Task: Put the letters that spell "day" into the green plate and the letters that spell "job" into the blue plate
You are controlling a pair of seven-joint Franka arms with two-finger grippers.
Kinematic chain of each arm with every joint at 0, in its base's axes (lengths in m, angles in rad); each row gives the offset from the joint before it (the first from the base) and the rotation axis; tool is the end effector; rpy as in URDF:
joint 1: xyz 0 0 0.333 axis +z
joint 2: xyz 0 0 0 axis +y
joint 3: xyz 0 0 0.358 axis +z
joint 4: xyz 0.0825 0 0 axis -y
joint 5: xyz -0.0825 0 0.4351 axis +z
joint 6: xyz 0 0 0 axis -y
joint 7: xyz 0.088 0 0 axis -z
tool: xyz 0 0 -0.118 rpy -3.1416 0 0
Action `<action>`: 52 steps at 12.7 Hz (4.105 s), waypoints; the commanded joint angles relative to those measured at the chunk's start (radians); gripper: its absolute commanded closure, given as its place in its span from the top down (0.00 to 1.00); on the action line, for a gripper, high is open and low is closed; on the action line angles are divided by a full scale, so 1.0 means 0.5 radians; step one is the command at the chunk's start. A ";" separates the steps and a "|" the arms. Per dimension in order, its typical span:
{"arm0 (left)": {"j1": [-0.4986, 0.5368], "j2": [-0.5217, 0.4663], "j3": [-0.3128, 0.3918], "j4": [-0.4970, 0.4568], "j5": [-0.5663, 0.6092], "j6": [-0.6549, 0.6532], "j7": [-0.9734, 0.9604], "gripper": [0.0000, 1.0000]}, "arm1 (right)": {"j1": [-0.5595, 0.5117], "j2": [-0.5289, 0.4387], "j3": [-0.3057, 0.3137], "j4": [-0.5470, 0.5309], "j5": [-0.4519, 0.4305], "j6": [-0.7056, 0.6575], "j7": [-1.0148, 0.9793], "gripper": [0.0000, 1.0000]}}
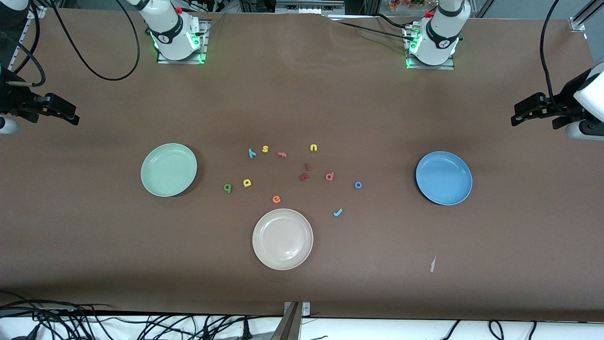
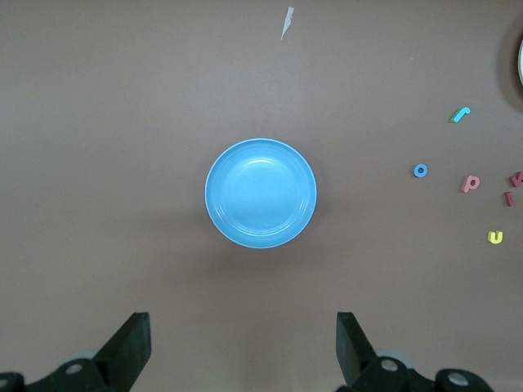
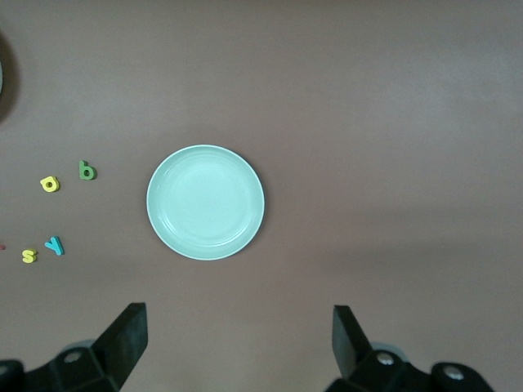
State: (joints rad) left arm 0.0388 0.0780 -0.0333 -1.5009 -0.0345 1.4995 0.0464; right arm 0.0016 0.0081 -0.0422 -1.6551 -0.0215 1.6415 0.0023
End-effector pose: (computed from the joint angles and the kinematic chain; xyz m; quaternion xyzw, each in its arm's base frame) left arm 0.6243 0.0000 0.6380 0.9988 -0.0210 -0.0392 0.0196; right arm 0.6111 -0.0271 0.6125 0.9997 -0.0206 -0.0111 0.0107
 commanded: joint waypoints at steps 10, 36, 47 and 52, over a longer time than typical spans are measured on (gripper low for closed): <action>-0.013 0.003 -0.007 0.004 0.063 -0.017 0.036 1.00 | -0.006 0.024 0.001 0.049 0.034 -0.016 0.011 1.00; -0.016 0.007 -0.010 0.004 0.063 -0.017 0.039 1.00 | 0.006 0.021 0.008 0.052 0.034 -0.031 0.014 1.00; -0.013 0.019 -0.010 0.004 0.060 -0.008 0.039 1.00 | 0.082 0.066 0.127 0.031 0.034 -0.053 0.356 1.00; -0.038 0.166 -0.010 0.032 0.029 0.004 0.014 1.00 | 0.429 0.259 0.158 -0.254 -0.003 0.379 1.266 1.00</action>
State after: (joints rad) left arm 0.0345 0.1324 -0.0396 -1.5018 -0.0345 1.5014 0.0464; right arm 0.1540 0.0868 0.0427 -1.7226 -0.0142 1.7529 0.4717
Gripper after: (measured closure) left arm 0.000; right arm 0.000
